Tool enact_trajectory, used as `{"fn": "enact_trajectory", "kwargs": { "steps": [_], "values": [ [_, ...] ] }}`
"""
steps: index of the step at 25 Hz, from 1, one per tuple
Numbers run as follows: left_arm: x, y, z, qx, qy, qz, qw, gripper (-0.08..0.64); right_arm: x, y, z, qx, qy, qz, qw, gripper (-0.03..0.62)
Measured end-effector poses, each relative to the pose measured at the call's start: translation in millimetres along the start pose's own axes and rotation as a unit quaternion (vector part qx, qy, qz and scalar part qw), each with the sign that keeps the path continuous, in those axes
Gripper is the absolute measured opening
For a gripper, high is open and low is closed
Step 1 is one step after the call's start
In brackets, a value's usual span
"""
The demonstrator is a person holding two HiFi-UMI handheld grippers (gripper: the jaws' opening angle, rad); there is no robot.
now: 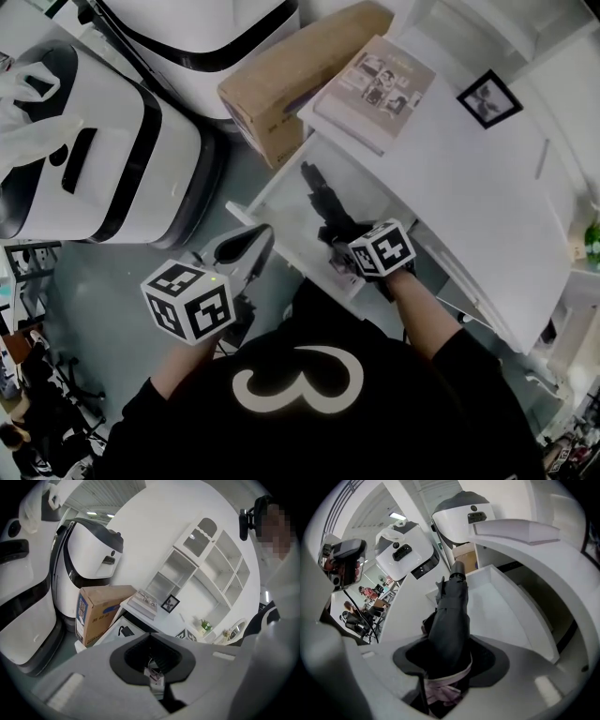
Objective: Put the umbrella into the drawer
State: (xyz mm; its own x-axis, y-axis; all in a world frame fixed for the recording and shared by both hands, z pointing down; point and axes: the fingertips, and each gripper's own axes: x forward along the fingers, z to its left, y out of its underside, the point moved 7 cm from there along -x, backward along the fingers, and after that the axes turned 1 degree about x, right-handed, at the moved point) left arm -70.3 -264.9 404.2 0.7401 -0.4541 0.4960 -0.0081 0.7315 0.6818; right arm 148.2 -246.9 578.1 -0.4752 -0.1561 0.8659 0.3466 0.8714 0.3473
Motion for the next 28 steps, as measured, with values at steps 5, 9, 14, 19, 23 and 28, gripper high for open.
{"fn": "enact_trajectory", "kwargs": {
  "steps": [5,9,14,19,23,28],
  "values": [
    [4,3,12,-0.016,-0.012,0.002,0.9998,0.008,26,0,-19,0.006,0.014,0.03,0.999,0.227],
    [7,7,23,-0.028,-0.023,0.008,0.9993,0.008,46,-1,-30,0.009,0.022,0.049,0.998,0.227],
    [12,11,33,-0.045,-0.03,0.014,0.9984,0.008,70,-5,-41,0.015,0.028,0.07,0.997,0.227],
    [17,13,42,-0.05,-0.037,0.02,0.9979,0.008,87,-6,-51,0.016,0.036,0.084,0.996,0.227],
    [17,18,47,-0.055,-0.041,0.027,0.9973,0.008,99,-1,-54,0.018,0.035,0.08,0.996,0.23],
    [16,20,54,-0.063,-0.045,0.029,0.9966,0.008,109,4,-57,0.011,0.053,0.087,0.995,0.246]
  ]
}}
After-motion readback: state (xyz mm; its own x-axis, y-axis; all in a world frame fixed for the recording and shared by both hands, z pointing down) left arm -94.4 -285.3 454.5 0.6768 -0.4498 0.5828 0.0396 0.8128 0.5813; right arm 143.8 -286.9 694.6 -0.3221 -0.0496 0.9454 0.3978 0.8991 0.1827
